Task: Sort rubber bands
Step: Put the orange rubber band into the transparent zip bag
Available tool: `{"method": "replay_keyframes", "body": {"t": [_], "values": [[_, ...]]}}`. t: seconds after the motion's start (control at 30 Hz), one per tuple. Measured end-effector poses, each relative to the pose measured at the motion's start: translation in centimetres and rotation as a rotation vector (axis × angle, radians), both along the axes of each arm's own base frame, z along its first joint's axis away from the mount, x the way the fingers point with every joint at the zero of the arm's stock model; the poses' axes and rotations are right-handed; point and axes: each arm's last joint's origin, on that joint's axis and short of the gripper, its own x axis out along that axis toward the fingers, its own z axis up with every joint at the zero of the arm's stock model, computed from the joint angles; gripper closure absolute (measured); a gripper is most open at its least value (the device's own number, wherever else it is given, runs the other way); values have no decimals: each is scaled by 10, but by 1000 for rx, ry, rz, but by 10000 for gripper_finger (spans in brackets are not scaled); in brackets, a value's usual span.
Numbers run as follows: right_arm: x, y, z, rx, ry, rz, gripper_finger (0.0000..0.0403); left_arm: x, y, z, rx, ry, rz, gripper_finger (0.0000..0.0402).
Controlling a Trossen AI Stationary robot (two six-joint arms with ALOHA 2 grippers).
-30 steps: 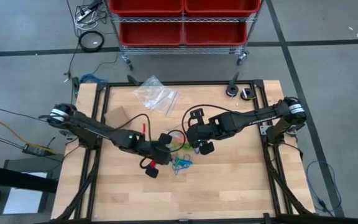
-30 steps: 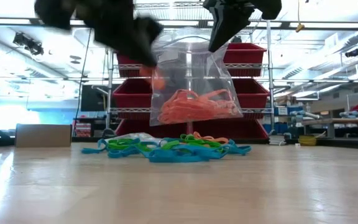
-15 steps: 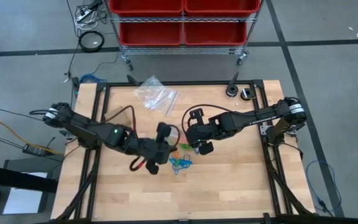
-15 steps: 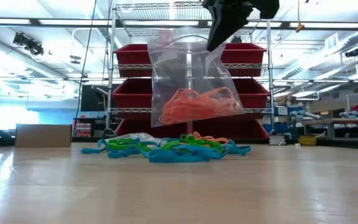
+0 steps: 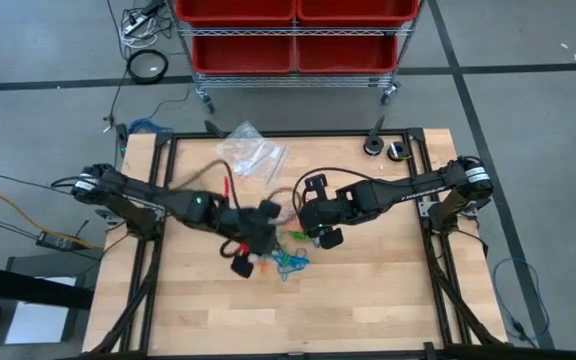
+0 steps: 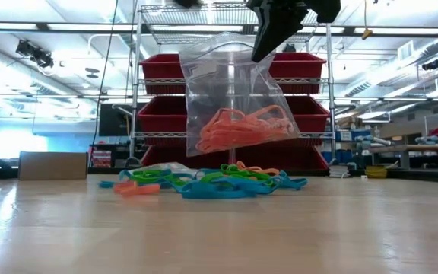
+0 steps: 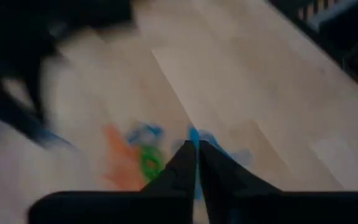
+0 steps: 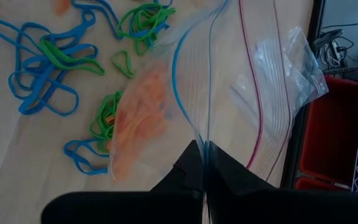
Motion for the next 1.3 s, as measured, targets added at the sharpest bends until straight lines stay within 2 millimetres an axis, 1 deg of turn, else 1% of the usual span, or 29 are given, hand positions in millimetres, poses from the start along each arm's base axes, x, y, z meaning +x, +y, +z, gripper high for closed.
{"method": "replay_keyframes", "body": {"t": [0.13,0.27,0.4,0.5,0.6,0.8,0.9,1.1,1.2,1.27,1.3], "values": [[0,0,0,0,-1,0,403,-8,-11,-44,-43,65,38,302],[0,0,0,0,-2,1,403,-20,-15,-90,-116,92,82,249],[0,0,0,7,-5,3,403,-35,-13,-127,-167,85,124,223],[2,1,1,19,-15,8,403,-44,-9,-146,-194,68,149,219],[2,1,1,22,-24,9,403,-52,-6,-161,-208,62,162,220],[3,1,1,23,-28,9,403,-61,-3,-177,-215,74,176,220],[3,1,2,24,-37,10,403,-57,-3,-183,-221,53,178,220],[4,1,2,25,-41,10,403,-47,0,-206,-226,75,218,222],[4,1,2,26,-40,10,403,-45,-3,-212,-246,77,199,244],[4,1,2,27,-40,12,403,-44,-5,-212,-248,67,187,276],[4,1,2,29,-39,12,403,-44,-6,-212,-248,64,182,298]]}}
